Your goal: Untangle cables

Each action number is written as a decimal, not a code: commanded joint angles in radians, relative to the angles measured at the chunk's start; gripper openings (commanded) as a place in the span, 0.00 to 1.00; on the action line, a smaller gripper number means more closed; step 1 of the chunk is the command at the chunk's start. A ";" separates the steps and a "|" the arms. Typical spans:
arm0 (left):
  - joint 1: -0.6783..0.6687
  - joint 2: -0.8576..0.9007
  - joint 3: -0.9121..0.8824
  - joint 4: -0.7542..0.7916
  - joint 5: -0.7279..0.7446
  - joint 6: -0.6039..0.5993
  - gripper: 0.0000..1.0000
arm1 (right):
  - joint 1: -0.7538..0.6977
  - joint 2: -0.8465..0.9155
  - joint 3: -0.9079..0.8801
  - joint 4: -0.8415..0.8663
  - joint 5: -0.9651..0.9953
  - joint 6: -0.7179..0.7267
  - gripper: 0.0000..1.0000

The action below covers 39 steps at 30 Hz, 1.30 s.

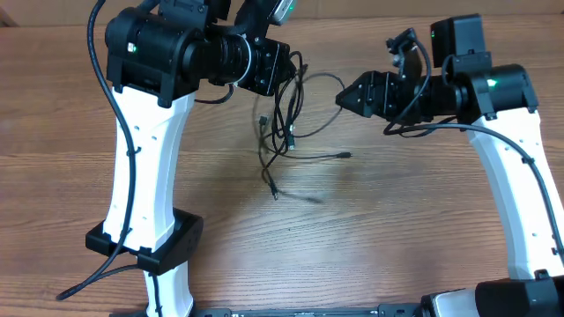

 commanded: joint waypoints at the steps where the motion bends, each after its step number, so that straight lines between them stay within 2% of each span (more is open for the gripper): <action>1: 0.005 0.002 0.000 0.002 0.069 0.036 0.04 | 0.032 -0.010 0.022 0.027 -0.002 0.022 0.80; 5: 0.005 0.002 0.000 0.002 0.072 0.036 0.04 | 0.081 0.033 0.019 0.045 0.153 0.167 0.69; 7: 0.005 0.002 0.000 0.002 0.075 0.036 0.04 | 0.107 0.069 0.019 0.056 0.222 0.233 0.60; 9: 0.005 0.002 0.000 0.002 0.075 0.036 0.04 | 0.128 0.106 0.019 0.056 0.302 0.299 0.38; 13: 0.044 -0.005 0.006 0.002 0.051 0.036 0.04 | 0.129 0.183 0.019 -0.024 0.541 0.445 0.07; 14: 0.056 -0.008 0.006 0.003 0.051 0.036 0.04 | 0.126 0.189 0.019 -0.035 0.563 0.451 0.04; 19: 0.219 -0.047 0.006 0.002 -0.019 -0.002 0.04 | 0.055 0.206 0.012 -0.119 0.698 0.459 0.04; 24: 0.405 -0.064 0.005 0.002 -0.134 -0.042 0.04 | -0.055 0.206 0.011 -0.165 0.701 0.400 0.04; 29: 0.540 -0.062 -0.019 0.002 -0.165 -0.043 0.04 | -0.121 0.206 0.011 -0.189 0.692 0.352 0.04; 34: 0.604 -0.062 -0.068 0.002 -0.215 -0.043 0.04 | -0.136 0.206 0.011 -0.175 0.615 0.256 0.04; 39: 0.577 -0.062 -0.171 0.002 -0.147 -0.020 0.04 | -0.095 0.201 0.011 -0.126 0.359 0.055 0.04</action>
